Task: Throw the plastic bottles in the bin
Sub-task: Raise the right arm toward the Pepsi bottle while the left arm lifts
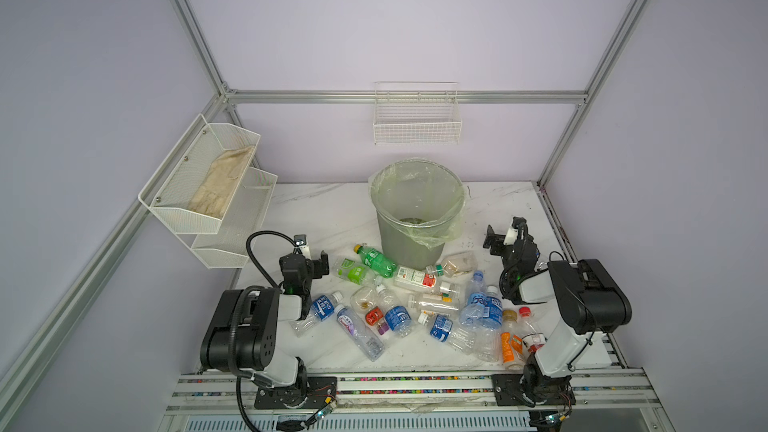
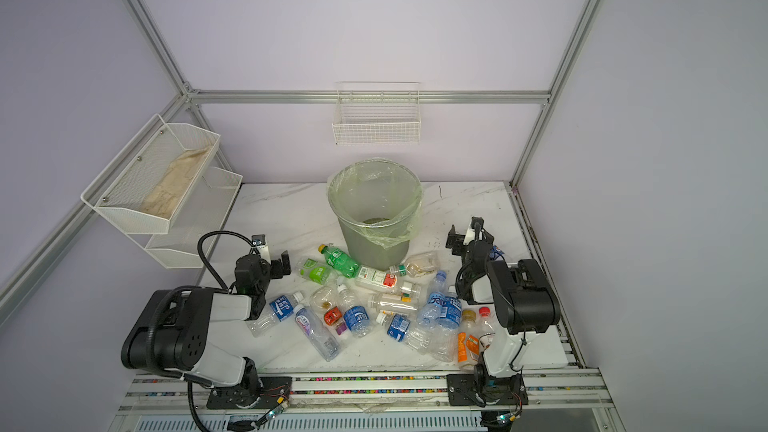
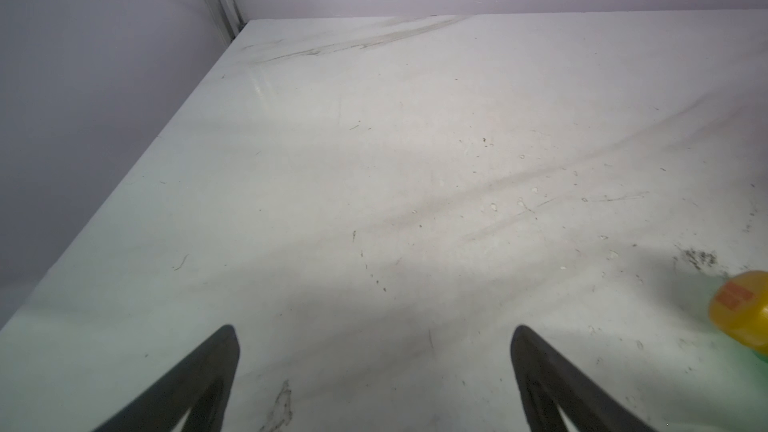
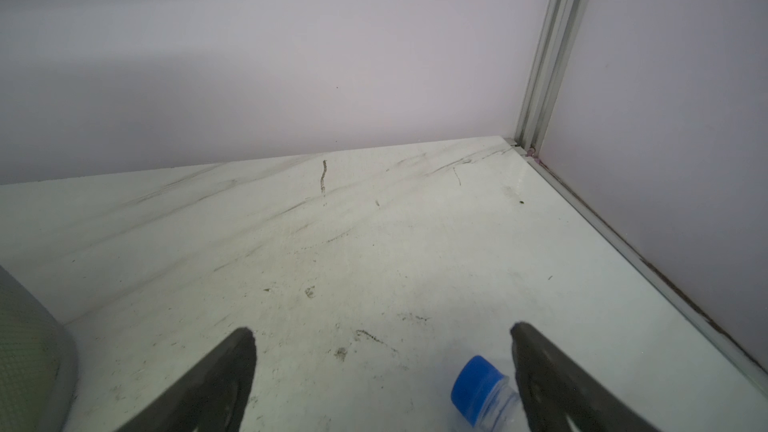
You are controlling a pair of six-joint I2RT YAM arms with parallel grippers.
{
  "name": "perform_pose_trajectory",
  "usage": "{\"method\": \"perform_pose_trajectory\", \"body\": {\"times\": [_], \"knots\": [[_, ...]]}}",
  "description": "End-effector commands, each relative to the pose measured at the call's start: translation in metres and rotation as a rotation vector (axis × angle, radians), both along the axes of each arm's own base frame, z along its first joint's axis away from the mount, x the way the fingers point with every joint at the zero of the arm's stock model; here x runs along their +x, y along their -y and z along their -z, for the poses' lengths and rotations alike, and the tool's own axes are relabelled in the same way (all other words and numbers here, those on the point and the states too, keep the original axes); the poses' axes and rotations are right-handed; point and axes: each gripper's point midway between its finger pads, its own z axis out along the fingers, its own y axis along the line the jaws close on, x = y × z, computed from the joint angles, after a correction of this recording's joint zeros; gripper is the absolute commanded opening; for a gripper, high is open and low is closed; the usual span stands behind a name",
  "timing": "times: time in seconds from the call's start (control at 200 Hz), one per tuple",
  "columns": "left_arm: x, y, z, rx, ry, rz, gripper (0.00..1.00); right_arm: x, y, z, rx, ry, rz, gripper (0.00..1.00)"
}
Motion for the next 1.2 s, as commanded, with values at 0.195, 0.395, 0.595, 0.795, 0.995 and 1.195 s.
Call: {"method": "perform_pose_trajectory", "body": {"times": [0.195,0.395,0.595,0.795,0.995,1.195], "knots": [[0.005,-0.018,-0.197,-0.2,0.11,-0.193,1.0,-0.018,0.012,-0.164,0.454,0.02,0.166,0.97],[-0.038,0.065,-0.296,-0.622,0.265,0.189,1.0,-0.024,0.005,-0.141,0.411,-0.303,0.167,0.97],[-0.063,0.105,-0.286,-0.724,0.173,0.396,1.0,-0.04,-0.001,-0.113,0.375,-0.48,0.151,0.97],[-0.083,0.128,-0.227,-0.652,-0.008,0.449,1.0,-0.083,0.011,-0.091,0.408,-0.565,0.27,0.97],[-0.107,0.137,-0.188,-0.628,-0.102,0.456,1.0,-0.129,-0.003,-0.063,0.483,-0.673,0.245,0.98],[-0.117,0.158,-0.163,-0.552,-0.179,0.486,1.0,-0.16,0.011,-0.037,0.415,-0.729,0.352,0.97]]}}
